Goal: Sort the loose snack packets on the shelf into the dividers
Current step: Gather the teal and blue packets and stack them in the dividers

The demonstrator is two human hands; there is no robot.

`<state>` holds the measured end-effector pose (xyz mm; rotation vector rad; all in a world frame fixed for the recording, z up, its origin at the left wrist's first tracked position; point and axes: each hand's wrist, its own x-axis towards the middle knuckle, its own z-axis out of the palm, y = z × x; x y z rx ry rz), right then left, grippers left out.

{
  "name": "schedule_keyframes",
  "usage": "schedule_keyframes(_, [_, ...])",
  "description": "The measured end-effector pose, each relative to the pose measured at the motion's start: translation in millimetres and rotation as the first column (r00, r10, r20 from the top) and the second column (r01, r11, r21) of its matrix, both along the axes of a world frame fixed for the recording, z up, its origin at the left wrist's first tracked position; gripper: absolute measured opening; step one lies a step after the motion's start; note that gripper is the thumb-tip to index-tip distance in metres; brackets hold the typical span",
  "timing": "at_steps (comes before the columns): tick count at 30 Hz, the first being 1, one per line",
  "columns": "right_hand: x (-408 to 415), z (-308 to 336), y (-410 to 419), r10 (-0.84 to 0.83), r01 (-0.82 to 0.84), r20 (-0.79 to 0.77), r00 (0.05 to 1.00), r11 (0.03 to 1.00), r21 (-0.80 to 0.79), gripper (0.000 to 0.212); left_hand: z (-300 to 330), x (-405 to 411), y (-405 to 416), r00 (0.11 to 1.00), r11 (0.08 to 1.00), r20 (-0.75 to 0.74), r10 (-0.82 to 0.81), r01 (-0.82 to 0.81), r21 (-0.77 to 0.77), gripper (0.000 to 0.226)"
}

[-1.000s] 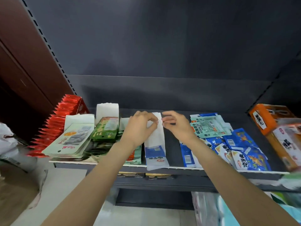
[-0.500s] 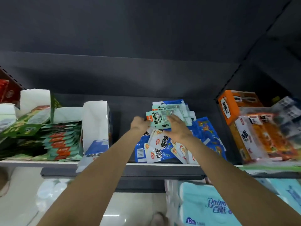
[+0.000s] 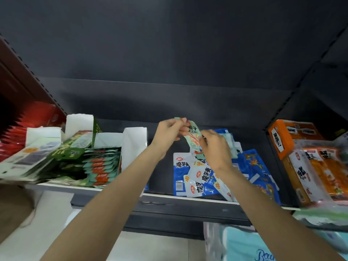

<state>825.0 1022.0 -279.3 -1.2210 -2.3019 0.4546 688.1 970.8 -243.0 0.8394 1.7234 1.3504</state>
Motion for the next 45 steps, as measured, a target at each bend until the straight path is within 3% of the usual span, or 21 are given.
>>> schedule_keyframes(2, [-16,14,-10,-0.015,0.007,-0.171,0.985,0.999,-0.045,0.014,8,-17,-20,0.983,0.995,-0.179,0.04,-0.023,0.1,0.015])
schedule_keyframes(5, [-44,36,-30,0.003,-0.067,-0.358,0.934,0.984,-0.167,0.012,16,-51,-51,0.867,0.978,-0.481,0.133,-0.037,0.203,0.02])
schedule_keyframes(7, [-65,45,-45,0.054,-0.155,-0.423,0.905,0.966,-0.208,0.012,24,-74,-71,0.844,0.971,-0.515,0.148,-0.024,0.239,0.026])
schedule_keyframes(11, [-111,50,-78,0.113,-0.247,-0.486,0.866,0.943,-0.222,0.015,33,-123,-109,0.835,0.964,-0.534,0.136,0.014,0.267,0.003])
schedule_keyframes(14, [-146,48,-99,0.127,-0.274,-0.537,0.834,0.94,-0.204,0.014,34,-154,-136,0.829,0.959,-0.534,0.164,-0.007,0.285,0.008])
schedule_keyframes(18, [-179,37,-119,0.127,-0.261,-0.509,0.852,0.944,-0.202,0.015,28,-187,-160,0.786,0.972,-0.593,0.175,-0.043,0.23,0.016])
schedule_keyframes(22, [-191,22,-123,0.113,-0.205,-0.359,0.926,0.952,-0.228,0.015,14,-208,-166,0.777,0.999,-0.628,0.035,-0.005,0.05,0.008])
schedule_keyframes(25, [-193,19,-124,0.103,-0.196,-0.334,0.937,0.946,-0.258,0.013,12,-212,-168,0.775,0.997,-0.631,-0.034,0.074,0.038,0.007])
schedule_keyframes(27, [-192,21,-126,0.102,-0.19,-0.349,0.931,0.954,-0.229,0.013,12,-213,-169,0.732,0.992,-0.677,-0.074,0.126,0.029,0.008])
schedule_keyframes(32, [-190,17,-122,0.16,-0.215,-0.223,0.962,0.943,-0.252,0.013,5,-208,-162,0.577,0.959,-0.769,-0.276,0.215,-0.183,0.014])
schedule_keyframes(36, [-177,20,-113,0.136,-0.223,-0.306,0.942,0.937,-0.27,0.016,8,-187,-150,0.528,0.977,-0.825,-0.203,0.165,-0.135,0.018])
schedule_keyframes(39, [-150,19,-100,0.08,-0.179,-0.335,0.939,0.944,-0.276,0.017,8,-155,-131,0.54,0.979,-0.827,-0.154,0.198,-0.052,0.017])
schedule_keyframes(45, [-61,-15,-45,-0.075,0.013,-0.184,0.98,0.949,-0.316,0.023,-14,-58,-64,0.597,0.926,-0.728,-0.337,0.349,-0.142,0.022])
